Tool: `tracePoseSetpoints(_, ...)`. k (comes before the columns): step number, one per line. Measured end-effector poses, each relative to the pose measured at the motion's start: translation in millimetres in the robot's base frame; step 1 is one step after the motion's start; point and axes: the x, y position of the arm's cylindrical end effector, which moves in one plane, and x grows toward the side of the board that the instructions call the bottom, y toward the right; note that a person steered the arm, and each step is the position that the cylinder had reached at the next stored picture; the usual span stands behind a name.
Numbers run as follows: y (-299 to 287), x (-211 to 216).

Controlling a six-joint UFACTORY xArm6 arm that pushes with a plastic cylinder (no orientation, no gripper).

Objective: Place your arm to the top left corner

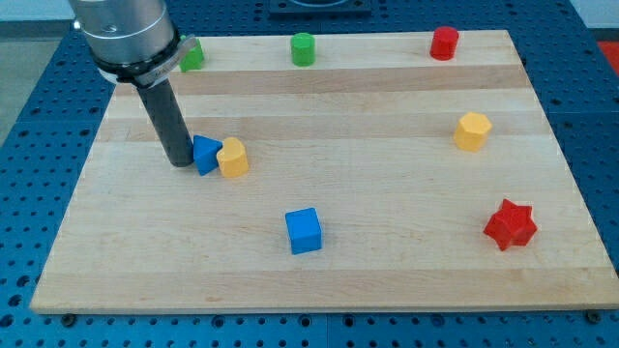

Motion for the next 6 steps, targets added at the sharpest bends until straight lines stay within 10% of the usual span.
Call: tracePoseSetpoints(6,-89.8,-142.1)
